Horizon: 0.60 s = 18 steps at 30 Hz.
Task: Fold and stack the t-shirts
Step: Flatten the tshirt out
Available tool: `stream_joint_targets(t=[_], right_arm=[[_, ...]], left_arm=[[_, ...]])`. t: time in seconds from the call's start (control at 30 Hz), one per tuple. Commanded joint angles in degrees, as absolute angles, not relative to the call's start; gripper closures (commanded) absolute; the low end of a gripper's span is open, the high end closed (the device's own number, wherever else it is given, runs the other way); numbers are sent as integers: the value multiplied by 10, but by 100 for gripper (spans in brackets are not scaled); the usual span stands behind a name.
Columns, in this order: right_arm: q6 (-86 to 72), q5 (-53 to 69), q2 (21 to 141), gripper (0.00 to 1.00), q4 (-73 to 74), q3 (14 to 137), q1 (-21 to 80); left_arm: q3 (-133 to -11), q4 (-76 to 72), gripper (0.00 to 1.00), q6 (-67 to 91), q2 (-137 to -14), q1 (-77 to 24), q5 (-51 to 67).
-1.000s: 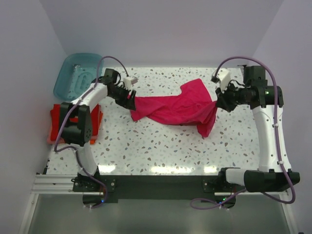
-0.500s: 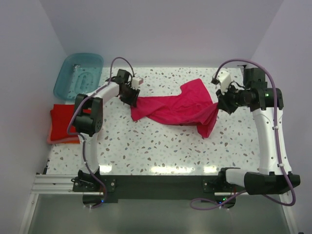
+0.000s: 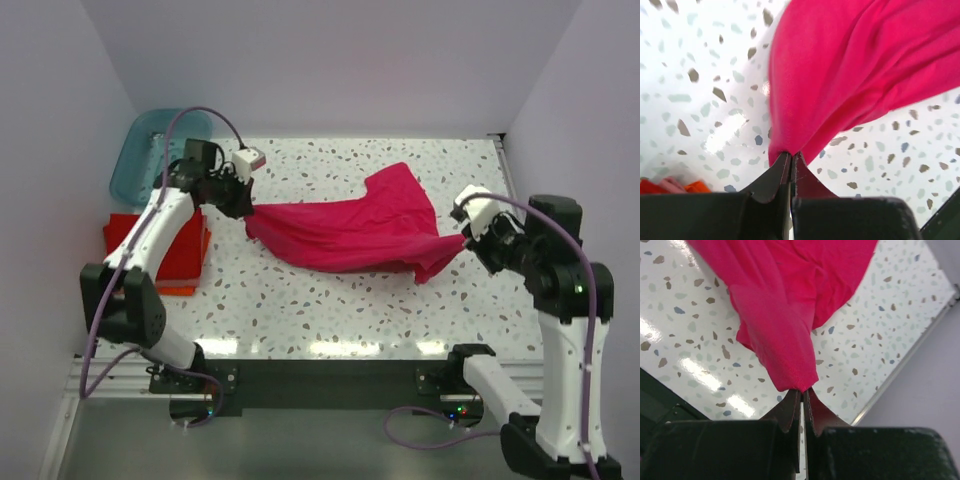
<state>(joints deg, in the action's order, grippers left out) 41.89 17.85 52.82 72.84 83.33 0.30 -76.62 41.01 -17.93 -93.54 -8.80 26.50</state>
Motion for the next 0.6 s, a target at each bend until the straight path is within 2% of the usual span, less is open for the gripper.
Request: stream_joint_targets(t=[0.0,0.1,0.17,0.23,0.27,0.4,0.47,0.5,0.57], right_arm=[[428,128,463,100,715,817,1],[429,124,461,100,704,789,1],[429,139,479,100,679,770,2],[427,158,522,100,658,763,2],[428,162,538,100,640,759,2],[422,171,631,100,601,759,1],[416,155,677,100,585,769,2],[415,147,687,100,578,772,1],[416,122,700,100,548,771,1]], left_arm=[[-737,446,100,-245,-837,-87,344],[-756,428,100,-232,-858,-86,320],[-786,412,100,-209,-922,-86,282],[-868,410,100,-195,-987,-84,252],[-902,411,100,-177,-1058,-84,233],[-1151,466,100,-133,-1245,-83,227],[-1234,489,100,-116,-1333,-80,227],[-1286,498,94,-112,-1350,-78,227],[-1301,491,82,-99,-1361,-71,215]])
